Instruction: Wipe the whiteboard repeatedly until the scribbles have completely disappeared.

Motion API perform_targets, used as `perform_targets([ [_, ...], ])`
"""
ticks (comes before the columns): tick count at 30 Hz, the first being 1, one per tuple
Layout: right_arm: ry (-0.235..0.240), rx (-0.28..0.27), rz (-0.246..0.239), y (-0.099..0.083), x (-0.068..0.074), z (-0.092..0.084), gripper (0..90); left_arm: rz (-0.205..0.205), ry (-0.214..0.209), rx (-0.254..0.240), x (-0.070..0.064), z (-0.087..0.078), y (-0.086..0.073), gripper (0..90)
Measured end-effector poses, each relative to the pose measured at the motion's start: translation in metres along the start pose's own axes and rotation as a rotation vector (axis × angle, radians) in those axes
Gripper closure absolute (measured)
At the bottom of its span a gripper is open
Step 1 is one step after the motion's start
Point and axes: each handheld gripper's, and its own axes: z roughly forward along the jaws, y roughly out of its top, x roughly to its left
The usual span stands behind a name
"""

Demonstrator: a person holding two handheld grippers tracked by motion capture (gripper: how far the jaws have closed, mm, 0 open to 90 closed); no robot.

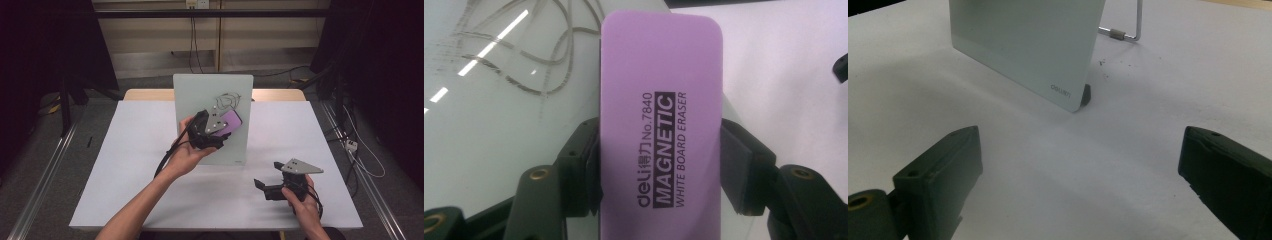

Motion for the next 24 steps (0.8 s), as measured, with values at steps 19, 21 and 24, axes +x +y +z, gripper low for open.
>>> perform_targets([
  [19,0.01,-0.001,0.003,0.0,0.0,0.0,3.9,0.003,0.172,-0.037,0.039,-0.027,0.043,41.0],
  [21,0.01,0.0,0.0,0.0,0.0,0.0,3.9,0.007,0.167,-0.029,0.035,-0.023,0.041,41.0],
  [24,0.008,-0.003,-0.002,0.0,0.0,-0.001,3.9,0.02,0.152,-0.014,0.026,-0.017,0.038,41.0],
])
